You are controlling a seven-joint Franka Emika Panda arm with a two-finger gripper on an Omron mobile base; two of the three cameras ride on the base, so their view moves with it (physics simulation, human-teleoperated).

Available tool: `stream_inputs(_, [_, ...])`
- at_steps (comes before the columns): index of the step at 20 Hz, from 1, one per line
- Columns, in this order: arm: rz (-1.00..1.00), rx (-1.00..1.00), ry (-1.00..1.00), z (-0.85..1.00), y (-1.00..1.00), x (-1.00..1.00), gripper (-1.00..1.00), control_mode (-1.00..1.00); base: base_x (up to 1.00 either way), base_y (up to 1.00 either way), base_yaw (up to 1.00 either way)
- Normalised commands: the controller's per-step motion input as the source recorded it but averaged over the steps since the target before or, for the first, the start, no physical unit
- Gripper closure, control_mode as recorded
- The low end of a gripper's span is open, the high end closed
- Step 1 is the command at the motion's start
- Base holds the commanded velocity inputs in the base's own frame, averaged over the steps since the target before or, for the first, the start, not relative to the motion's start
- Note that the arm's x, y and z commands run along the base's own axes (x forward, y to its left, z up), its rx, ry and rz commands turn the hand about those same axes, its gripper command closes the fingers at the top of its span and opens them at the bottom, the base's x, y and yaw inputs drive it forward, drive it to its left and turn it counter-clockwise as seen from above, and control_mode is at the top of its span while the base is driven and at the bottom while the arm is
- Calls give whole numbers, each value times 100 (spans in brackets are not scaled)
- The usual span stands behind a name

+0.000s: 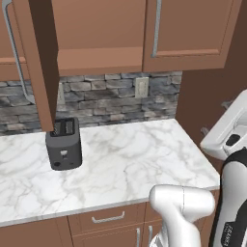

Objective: Open the cabinet and move the ladle to the pot. Then close the cabinet.

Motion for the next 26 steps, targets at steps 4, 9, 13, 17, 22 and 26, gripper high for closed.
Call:
stream_inputs(4, [-1, 0, 0, -6, 64, -4, -100, -100, 0, 0, 0])
stream_inputs(9, [-2, 0, 0, 0, 87, -1, -100, -100, 0, 0, 0])
stream_inputs(13, [-1, 0, 0, 0, 86, -21, -100, -100, 0, 0, 0])
stream_inputs(17, [0, 3, 0, -4, 85, -35, -100, -100, 0, 0, 0])
stream_inputs(22, [0, 5, 0, -1, 84, -33, -100, -100, 0, 0, 0])
stream_inputs(26, [0, 5, 0, -3, 88, -33, -100, -100, 0, 0, 0])
